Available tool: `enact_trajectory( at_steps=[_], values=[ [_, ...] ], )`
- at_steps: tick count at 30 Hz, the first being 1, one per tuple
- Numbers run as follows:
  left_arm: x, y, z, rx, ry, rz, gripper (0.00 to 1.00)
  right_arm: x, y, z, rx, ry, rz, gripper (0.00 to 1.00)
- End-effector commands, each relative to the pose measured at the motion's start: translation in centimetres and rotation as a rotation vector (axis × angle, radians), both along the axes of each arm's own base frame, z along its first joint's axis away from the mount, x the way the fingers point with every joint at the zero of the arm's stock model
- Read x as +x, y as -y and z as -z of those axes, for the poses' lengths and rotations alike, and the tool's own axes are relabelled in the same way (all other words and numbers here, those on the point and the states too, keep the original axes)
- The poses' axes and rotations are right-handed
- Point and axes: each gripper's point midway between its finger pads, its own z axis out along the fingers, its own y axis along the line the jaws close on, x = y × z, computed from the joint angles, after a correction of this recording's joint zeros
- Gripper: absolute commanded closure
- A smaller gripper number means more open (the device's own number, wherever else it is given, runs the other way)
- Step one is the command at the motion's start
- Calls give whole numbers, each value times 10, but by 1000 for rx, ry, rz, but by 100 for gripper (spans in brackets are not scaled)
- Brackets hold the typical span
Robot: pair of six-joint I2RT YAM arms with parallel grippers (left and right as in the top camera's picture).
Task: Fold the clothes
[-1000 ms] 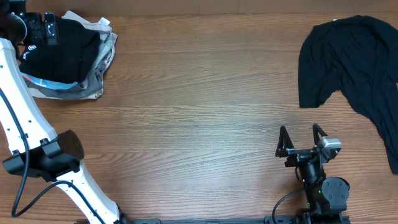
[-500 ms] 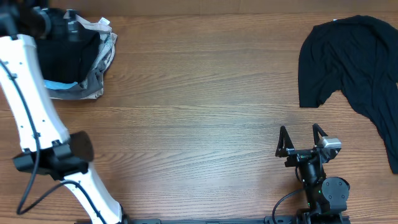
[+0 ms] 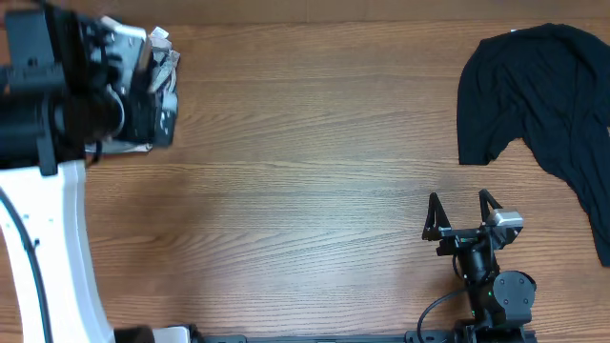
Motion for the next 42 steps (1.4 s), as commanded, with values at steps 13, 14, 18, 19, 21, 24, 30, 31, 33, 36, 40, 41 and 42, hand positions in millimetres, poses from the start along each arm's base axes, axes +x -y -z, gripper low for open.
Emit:
enact_trajectory(
  at_steps=[13, 14, 18, 19, 21, 24, 30, 31, 33, 36, 40, 41, 42],
  values=[
    [-118, 8, 1, 11, 59, -25, 0, 0, 0, 2, 0, 5, 1, 0],
    [-118, 8, 3, 12, 78, -25, 0, 0, 0, 2, 0, 5, 1, 0],
    [-111, 10, 18, 7, 179, -14, 0, 0, 0, 2, 0, 5, 1, 0],
    [-108, 11, 22, 1, 205, -7, 0, 0, 0, 2, 0, 5, 1, 0],
    [-98, 17, 30, -21, 288, 20, 0, 0, 0, 2, 0, 5, 1, 0],
    [-87, 24, 42, -44, 400, 57, 0, 0, 0, 2, 0, 5, 1, 0],
    [-74, 29, 61, -41, 617, 94, 0, 0, 0, 2, 0, 5, 1, 0],
    [-73, 30, 64, -40, 647, 100, 0, 0, 0, 2, 0, 5, 1, 0],
    [-73, 31, 74, -35, 701, 106, 0, 0, 0, 2, 0, 5, 1, 0],
    [-76, 31, 94, -25, 778, 110, 0, 0, 0, 2, 0, 5, 1, 0],
    [-79, 34, 111, -25, 841, 128, 0, 0, 0, 2, 0, 5, 1, 0],
    [-80, 34, 115, -23, 857, 132, 0, 0, 0, 2, 0, 5, 1, 0],
    [-81, 35, 117, -23, 871, 135, 0, 0, 0, 2, 0, 5, 1, 0]
  ],
)
